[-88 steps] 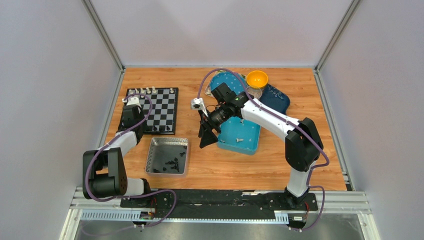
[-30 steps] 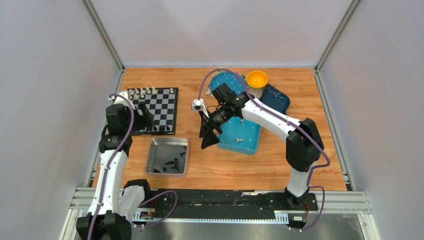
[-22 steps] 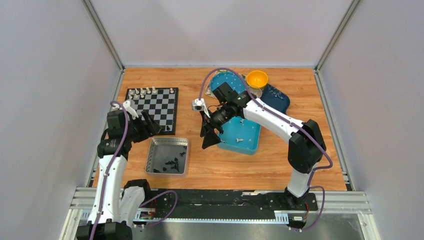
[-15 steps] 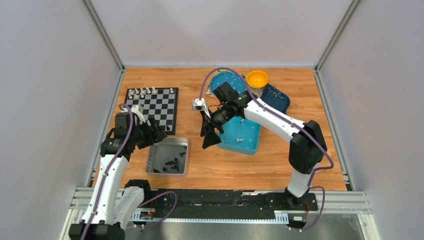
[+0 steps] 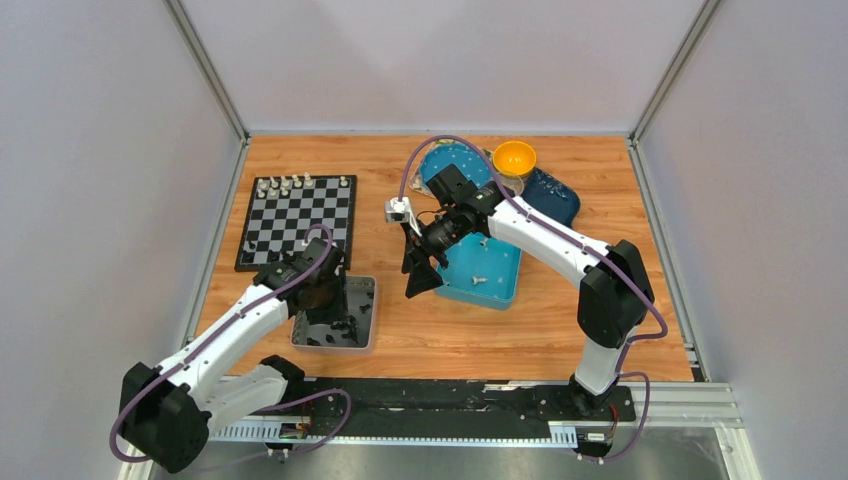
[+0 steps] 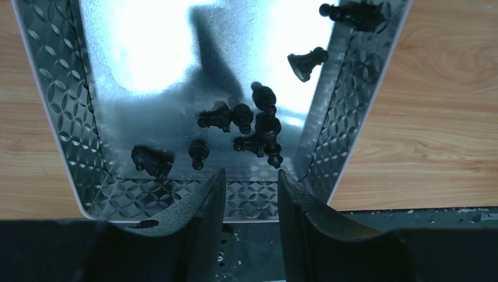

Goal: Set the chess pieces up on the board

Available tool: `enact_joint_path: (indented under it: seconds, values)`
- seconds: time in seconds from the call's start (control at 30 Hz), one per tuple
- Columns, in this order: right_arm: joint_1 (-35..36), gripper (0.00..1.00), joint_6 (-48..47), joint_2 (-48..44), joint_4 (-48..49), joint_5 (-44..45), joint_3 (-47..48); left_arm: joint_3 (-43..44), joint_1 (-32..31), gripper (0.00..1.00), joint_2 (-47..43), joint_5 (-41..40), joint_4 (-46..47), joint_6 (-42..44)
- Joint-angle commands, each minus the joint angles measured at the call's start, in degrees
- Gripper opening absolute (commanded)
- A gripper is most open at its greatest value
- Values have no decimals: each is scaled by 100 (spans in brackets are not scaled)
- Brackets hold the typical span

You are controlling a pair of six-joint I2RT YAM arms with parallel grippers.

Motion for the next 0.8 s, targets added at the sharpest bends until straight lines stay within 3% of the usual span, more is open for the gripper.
enact_joint_path:
  seconds: [0.0, 0.77]
  values:
    - [-27, 77, -116, -129, 26, -16, 160, -179, -95, 45, 232, -299, 326, -208]
    - [-36, 77, -151, -138, 26, -7, 98, -443, -95, 31, 1068, -185, 1047, 161]
